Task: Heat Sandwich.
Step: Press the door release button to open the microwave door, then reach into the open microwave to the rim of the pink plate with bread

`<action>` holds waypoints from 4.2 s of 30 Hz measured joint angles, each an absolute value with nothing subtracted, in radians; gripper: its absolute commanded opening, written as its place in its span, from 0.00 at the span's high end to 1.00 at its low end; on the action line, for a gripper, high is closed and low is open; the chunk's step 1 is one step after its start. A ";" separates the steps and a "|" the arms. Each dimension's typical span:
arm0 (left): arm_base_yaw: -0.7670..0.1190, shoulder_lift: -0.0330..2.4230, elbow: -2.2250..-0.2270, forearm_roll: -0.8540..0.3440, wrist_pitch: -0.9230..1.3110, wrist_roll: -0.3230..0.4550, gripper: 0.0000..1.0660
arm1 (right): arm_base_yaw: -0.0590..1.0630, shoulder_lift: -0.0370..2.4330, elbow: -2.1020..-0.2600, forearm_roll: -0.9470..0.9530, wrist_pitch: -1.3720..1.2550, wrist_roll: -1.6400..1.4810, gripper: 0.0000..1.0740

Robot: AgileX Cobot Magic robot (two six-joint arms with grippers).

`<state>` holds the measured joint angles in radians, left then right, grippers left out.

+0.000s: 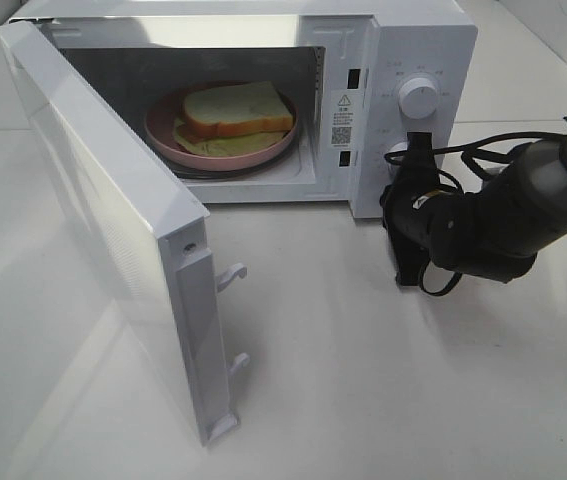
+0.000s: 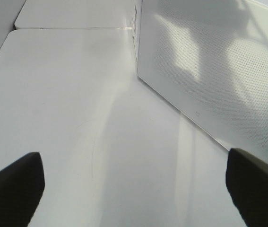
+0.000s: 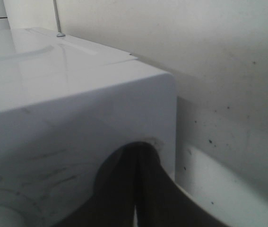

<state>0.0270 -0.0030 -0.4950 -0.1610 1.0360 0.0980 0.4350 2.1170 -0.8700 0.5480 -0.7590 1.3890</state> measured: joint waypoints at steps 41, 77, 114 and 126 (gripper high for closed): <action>0.027 -0.003 -0.495 -0.161 1.036 0.098 0.07 | 0.426 1.629 -0.502 0.461 -0.518 1.214 0.99; 0.027 -0.003 -0.495 -0.161 1.036 0.098 0.07 | 0.426 1.474 -0.798 0.272 0.404 0.335 0.97; 0.027 -0.003 -0.495 -0.161 1.036 0.098 0.07 | 0.426 1.474 -0.908 0.105 0.616 -1.157 0.76; 0.027 -0.003 -0.495 -0.161 1.036 0.098 0.07 | 0.426 1.474 -0.908 0.040 0.611 -1.162 0.12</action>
<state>0.0270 -0.0030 -0.4950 -0.1610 1.0360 0.0980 0.4260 1.4740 -0.9080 0.0400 0.6110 -1.1620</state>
